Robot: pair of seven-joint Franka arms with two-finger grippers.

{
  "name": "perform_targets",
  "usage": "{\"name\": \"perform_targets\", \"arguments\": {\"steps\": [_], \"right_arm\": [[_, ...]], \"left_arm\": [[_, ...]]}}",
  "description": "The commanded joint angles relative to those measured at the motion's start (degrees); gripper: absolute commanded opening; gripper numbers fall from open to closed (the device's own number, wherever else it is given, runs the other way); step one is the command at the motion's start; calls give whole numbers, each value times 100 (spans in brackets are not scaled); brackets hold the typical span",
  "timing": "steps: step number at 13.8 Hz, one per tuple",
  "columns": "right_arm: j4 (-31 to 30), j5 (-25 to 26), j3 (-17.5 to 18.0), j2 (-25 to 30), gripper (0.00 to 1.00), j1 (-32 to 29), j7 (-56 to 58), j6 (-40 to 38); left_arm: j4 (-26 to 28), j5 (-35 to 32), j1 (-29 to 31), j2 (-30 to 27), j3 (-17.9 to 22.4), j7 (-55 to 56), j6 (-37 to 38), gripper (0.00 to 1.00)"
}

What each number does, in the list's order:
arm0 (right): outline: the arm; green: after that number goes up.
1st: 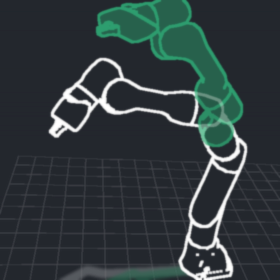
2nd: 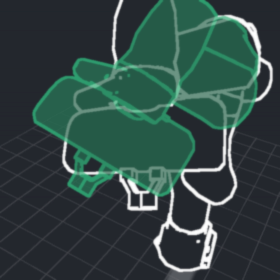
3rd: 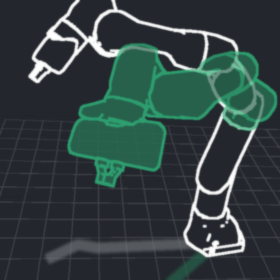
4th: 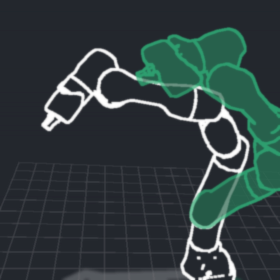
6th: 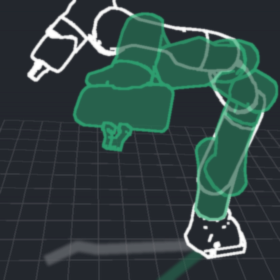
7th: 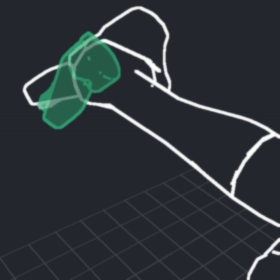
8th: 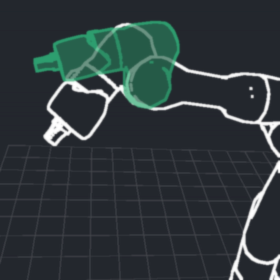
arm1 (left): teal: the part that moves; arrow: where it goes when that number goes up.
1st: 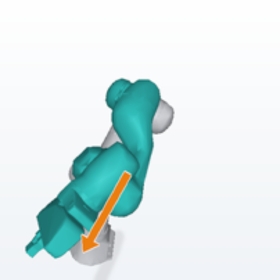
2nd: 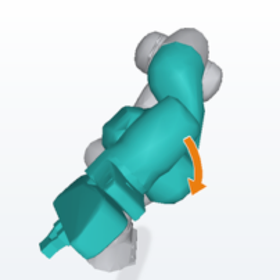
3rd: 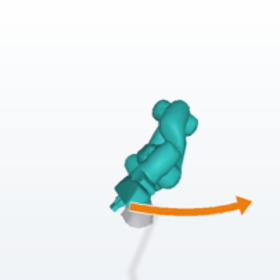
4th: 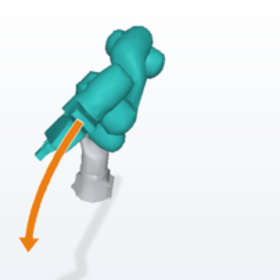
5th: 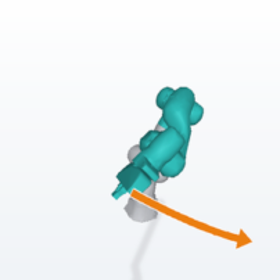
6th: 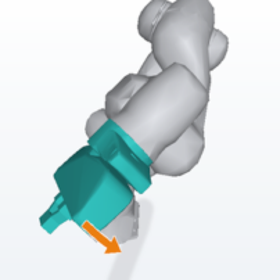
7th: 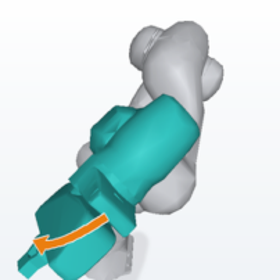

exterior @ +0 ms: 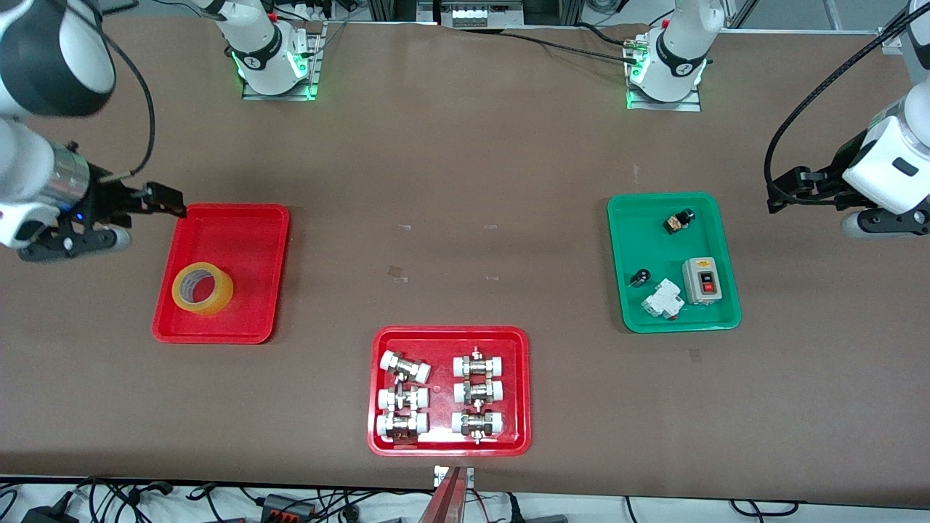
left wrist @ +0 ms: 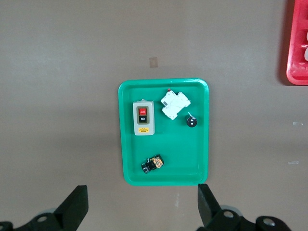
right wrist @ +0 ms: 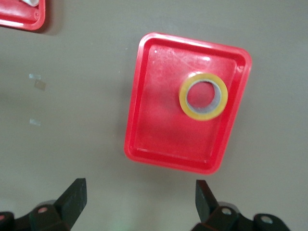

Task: Left arm passes tape to right arm into tray

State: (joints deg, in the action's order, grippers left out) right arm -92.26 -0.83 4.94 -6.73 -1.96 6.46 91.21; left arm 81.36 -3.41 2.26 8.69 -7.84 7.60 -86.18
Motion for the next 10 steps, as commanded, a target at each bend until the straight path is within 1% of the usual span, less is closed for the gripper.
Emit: {"name": "perform_targets", "arguments": {"steps": [1, 3, 4, 6, 8, 9, 10], "right_arm": [[171, 66, -45, 251, 100, -15, -162, -357], [777, 110, -45, 199, 100, -15, -338, -726], [936, 109, -45, 199, 100, -6, -356, -823], [991, 135, -45, 216, 100, 2, -408, -771], [808, 180, -45, 364, 100, -32, -802, -597], [397, 188, -54, 592, 100, -32, -848, -239], [-138, 197, -54, 933, 100, -32, -909, 217]], "left_arm": [[109, 42, -41, -87, 19, -22, -109, 100], [117, 68, -33, -87, 19, -22, -109, 100], [135, 77, -15, -96, 19, -22, -101, 100], [126, 77, -15, -87, 19, -22, -109, 100], [126, 86, -15, -87, 19, -22, -109, 100], [117, 77, -32, -87, 19, -22, -109, 100], [126, 77, -50, -87, 10, -22, -109, 100]]}}
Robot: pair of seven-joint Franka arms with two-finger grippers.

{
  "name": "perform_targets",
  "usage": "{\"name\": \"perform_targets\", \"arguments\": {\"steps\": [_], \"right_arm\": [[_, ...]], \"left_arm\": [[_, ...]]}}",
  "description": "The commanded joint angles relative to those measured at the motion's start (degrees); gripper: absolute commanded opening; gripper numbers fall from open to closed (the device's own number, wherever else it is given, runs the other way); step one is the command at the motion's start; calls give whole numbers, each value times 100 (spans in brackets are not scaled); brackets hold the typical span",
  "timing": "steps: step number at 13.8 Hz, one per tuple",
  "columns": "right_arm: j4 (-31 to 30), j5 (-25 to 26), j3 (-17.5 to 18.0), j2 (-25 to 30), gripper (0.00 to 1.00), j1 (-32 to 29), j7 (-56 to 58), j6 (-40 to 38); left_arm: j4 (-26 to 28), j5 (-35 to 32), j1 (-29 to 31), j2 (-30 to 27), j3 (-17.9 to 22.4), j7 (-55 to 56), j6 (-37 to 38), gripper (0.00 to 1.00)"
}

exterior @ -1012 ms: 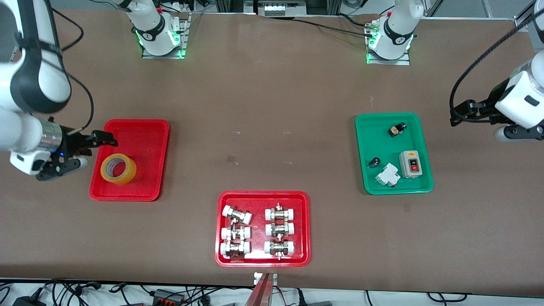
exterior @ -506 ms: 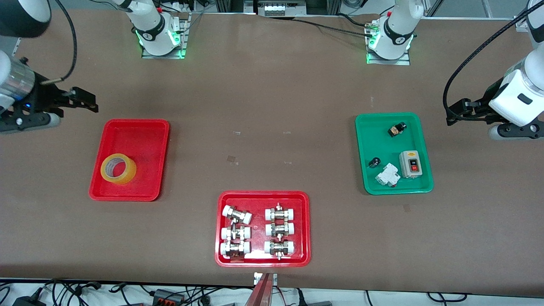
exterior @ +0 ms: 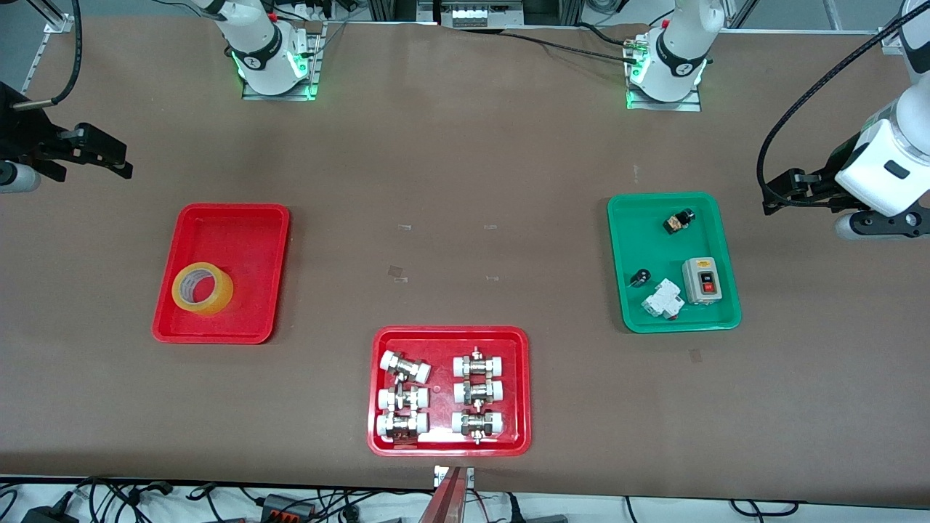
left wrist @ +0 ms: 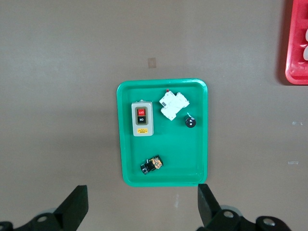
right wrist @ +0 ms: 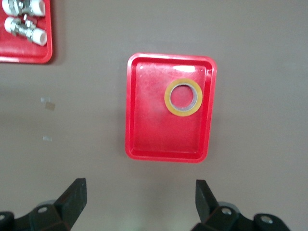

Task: Left arm passes tape to right arm into tray

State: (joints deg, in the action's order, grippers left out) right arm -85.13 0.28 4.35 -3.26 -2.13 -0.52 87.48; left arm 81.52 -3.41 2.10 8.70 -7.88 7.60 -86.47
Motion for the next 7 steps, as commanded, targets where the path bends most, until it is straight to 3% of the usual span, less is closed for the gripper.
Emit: {"name": "perform_targets", "arguments": {"steps": [1, 7], "right_arm": [[-1160, 78, 5, 764, 100, -24, -220, 839], [-848, 17, -4, 581, 100, -68, -89, 525]], "left_arm": [[110, 77, -34, -88, 14, -13, -81, 100], [101, 104, -34, -79, 6, -13, -81, 100]]}}
